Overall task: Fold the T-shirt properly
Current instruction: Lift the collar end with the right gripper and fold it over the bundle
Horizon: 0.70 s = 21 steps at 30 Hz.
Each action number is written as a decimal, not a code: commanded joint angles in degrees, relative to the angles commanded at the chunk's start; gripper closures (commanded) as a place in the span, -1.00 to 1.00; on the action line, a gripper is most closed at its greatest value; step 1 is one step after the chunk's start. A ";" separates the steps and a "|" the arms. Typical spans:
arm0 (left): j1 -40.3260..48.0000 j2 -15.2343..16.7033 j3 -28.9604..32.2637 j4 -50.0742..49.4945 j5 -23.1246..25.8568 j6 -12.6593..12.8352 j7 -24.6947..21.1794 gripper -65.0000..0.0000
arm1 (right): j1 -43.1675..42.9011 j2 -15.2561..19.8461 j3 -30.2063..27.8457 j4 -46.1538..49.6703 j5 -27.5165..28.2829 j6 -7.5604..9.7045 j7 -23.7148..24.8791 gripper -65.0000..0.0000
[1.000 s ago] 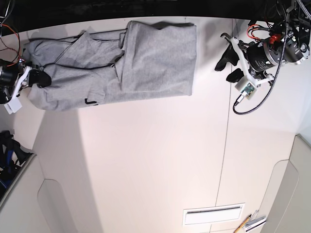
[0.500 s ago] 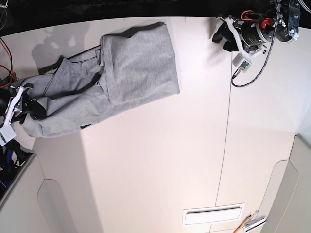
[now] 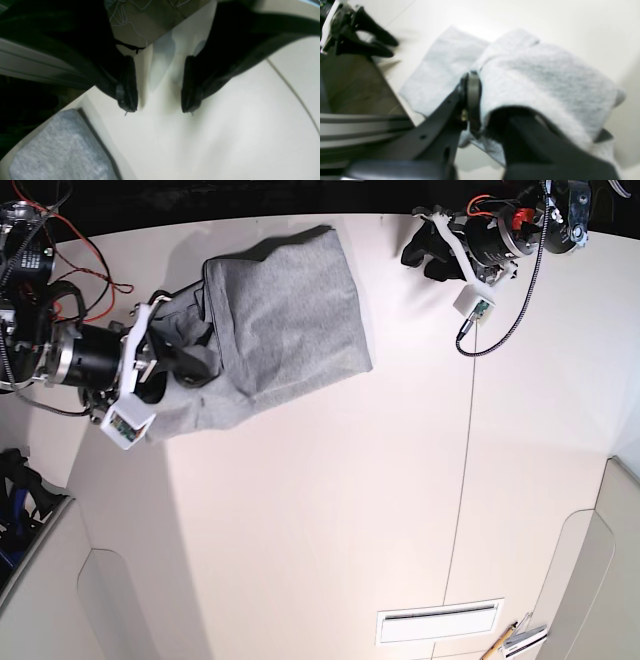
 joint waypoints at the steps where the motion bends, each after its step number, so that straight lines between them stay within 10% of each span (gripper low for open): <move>1: 0.00 0.00 0.00 0.00 -0.20 0.00 0.00 0.02 | -0.02 -1.03 -2.47 0.00 -1.79 -0.28 0.48 1.00; 18: 0.00 0.15 8.11 0.00 -2.12 0.02 0.37 0.02 | 0.00 -11.80 -31.06 -6.12 -25.83 -3.30 9.97 1.00; 21: -0.02 0.13 7.91 0.00 -2.12 0.02 0.37 0.02 | 0.02 -13.92 -31.41 -8.24 -25.81 -3.30 11.19 0.53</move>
